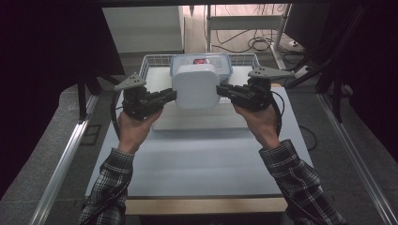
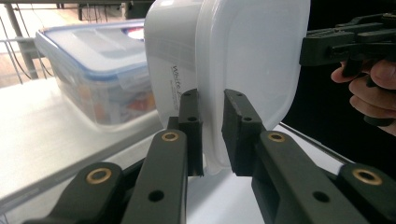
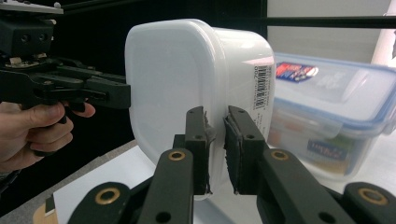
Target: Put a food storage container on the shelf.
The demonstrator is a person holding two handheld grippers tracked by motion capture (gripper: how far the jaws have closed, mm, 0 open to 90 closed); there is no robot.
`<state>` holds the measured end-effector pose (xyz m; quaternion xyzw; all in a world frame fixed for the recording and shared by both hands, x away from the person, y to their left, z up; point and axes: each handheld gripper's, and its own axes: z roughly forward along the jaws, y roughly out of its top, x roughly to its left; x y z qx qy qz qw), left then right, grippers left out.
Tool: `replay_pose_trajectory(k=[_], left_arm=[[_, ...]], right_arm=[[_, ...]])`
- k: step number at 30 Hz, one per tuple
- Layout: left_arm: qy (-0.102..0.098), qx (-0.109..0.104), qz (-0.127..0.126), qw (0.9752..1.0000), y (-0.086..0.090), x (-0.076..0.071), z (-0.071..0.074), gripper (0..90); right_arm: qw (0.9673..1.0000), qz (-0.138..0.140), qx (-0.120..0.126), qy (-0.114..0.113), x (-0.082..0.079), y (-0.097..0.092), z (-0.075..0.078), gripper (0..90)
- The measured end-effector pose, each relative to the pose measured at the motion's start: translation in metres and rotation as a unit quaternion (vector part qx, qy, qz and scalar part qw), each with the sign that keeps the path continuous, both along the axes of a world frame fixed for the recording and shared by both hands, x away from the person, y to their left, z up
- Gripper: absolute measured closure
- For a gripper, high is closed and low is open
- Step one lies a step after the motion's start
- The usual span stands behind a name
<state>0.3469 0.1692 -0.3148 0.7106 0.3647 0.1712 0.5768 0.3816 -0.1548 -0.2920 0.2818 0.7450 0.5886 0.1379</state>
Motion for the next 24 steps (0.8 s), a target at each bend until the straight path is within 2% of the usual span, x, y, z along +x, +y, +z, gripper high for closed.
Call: replay_pose_trajectory(k=[9, 15, 24], left_arm=[[-0.01, 0.007, 0.002, 0.9999, 0.0, 0.01, 0.022, 78.9], [-0.013, 0.005, 0.001, 0.9999, 0.001, 0.023, 0.031, 78.9], [-0.009, 0.014, 0.008, 0.9998, -0.006, 0.047, 0.039, 79.0]], right_arm=[[0.9999, -0.006, 0.004, -0.012, 0.008, 0.002, 0.019, 79.5], [0.9998, -0.012, 0.003, -0.017, 0.018, 0.004, 0.03, 79.4], [0.9994, -0.031, 0.008, -0.013, 0.042, 0.002, 0.033, 78.7]])
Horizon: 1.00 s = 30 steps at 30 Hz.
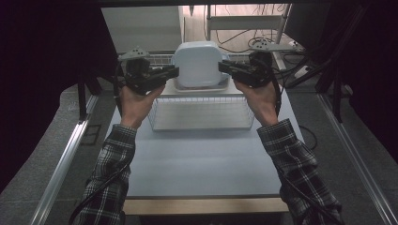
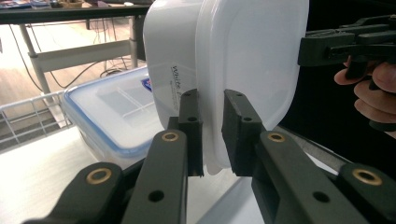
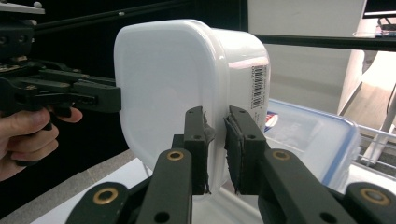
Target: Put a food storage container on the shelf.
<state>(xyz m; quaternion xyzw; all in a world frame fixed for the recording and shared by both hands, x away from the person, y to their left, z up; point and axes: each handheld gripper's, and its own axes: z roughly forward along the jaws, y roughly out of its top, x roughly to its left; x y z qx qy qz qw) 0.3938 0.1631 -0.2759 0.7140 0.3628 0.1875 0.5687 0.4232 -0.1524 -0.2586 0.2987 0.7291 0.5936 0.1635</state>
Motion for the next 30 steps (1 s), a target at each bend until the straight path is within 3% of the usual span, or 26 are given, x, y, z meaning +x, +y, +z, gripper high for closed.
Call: replay_pose_trajectory(k=[11, 15, 22, 30], left_arm=[[0.001, -0.002, 0.002, 1.0, -0.005, 0.019, 0.0, 78.7], [-0.008, -0.005, -0.001, 1.0, -0.007, 0.02, -0.001, 77.0], [-0.02, -0.002, 0.005, 0.9998, -0.01, 0.023, -0.001, 66.5], [-0.02, -0.004, 0.015, 0.9997, -0.011, 0.028, -0.004, 63.0]], right_arm=[[0.9997, -0.021, 0.009, 0.006, 0.022, -0.001, -0.005, 77.4], [0.9995, -0.031, 0.001, 0.002, 0.024, -0.001, -0.006, 75.8], [0.9995, -0.031, 0.003, -0.006, 0.025, 0.002, -0.007, 71.0], [0.9995, -0.031, -0.002, -0.008, 0.029, 0.006, -0.008, 67.4]])
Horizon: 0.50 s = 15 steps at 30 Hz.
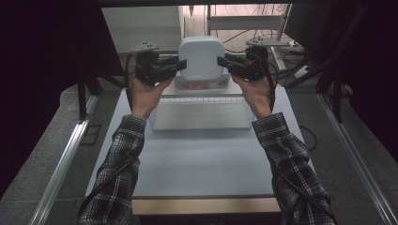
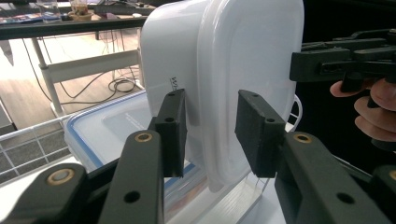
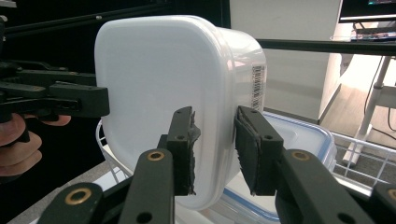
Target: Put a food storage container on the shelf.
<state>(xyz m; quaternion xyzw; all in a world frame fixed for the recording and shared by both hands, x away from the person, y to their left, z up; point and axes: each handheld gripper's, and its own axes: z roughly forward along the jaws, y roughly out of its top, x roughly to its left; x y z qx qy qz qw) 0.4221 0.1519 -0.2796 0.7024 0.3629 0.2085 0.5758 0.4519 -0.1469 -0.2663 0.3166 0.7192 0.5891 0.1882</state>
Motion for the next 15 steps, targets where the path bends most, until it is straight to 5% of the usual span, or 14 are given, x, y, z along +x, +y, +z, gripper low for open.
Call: replay_pose_trajectory(k=[15], left_arm=[[0.005, -0.027, 0.005, 0.9996, 0.0, 0.013, 0.002, 59.0]], right_arm=[[1.0, -0.008, 0.002, 0.0, 0.011, 0.006, 0.001, 63.4]])
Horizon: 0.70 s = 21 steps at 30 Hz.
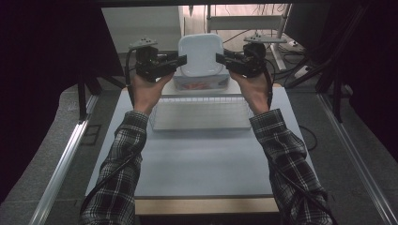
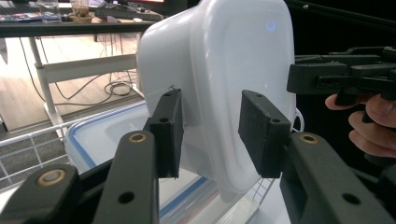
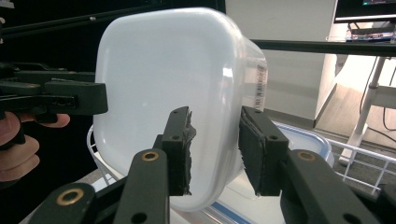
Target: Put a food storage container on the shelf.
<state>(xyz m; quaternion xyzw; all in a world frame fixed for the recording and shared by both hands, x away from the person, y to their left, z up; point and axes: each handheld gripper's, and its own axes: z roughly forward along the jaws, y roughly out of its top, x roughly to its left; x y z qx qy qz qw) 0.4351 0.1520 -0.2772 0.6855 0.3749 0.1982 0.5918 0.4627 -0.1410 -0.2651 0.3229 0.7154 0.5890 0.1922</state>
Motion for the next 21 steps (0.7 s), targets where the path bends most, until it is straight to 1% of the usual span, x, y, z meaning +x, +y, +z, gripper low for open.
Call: replay_pose_trajectory(k=[5, 6, 7, 8, 10, 12, 16, 17, 21], left_arm=[[0.002, 0.002, 0.008, 1.0, -0.002, 0.0035, -0.0003, 57.4], [0.004, 0.001, 0.008, 1.0, -0.0024, 0.0043, -0.0007, 57.0], [0.006, 0.004, 0.007, 0.9999, -0.0021, 0.0052, -0.0011, 56.8], [0.008, 0.001, 0.009, 0.9999, -0.003, 0.006, -0.0016, 56.5], [0.01, 0.006, 0.013, 0.9999, -0.004, 0.0073, -0.0024, 55.4], [0.01, 0.011, 0.017, 0.9998, -0.0054, 0.0082, -0.0035, 53.7], [0.012, 0.006, 0.016, 0.9998, -0.0061, 0.0095, -0.005, 52.7], [0.011, 0.009, 0.017, 0.9997, -0.0061, 0.0095, -0.0048, 52.6], [0.007, 0.015, 0.018, 0.9997, -0.0065, 0.0085, -0.0039, 50.9]], right_arm=[[1.0, -0.004, -0.006, -0.001, 0.0027, 0.0019, -0.001, 60.7], [1.0, -0.003, -0.003, 0.001, 0.0034, 0.0023, -0.0012, 60.4], [1.0, -0.004, -0.003, 0.002, 0.0041, 0.0023, -0.0013, 60.1], [1.0, -0.005, -0.005, 0.003, 0.0045, 0.0023, -0.0012, 60.0], [1.0, -0.006, -0.006, 0.003, 0.0061, 0.0028, -0.0016, 59.4], [1.0, -0.005, -0.002, 0.004, 0.0072, 0.0033, -0.0021, 58.0], [1.0, -0.006, 0.003, 0.007, 0.0087, 0.004, -0.0025, 56.9], [0.9999, -0.005, 0.006, 0.006, 0.0092, 0.0042, -0.0027, 56.5], [0.9999, -0.016, -0.004, -0.002, 0.0094, 0.0049, -0.0018, 54.9]])
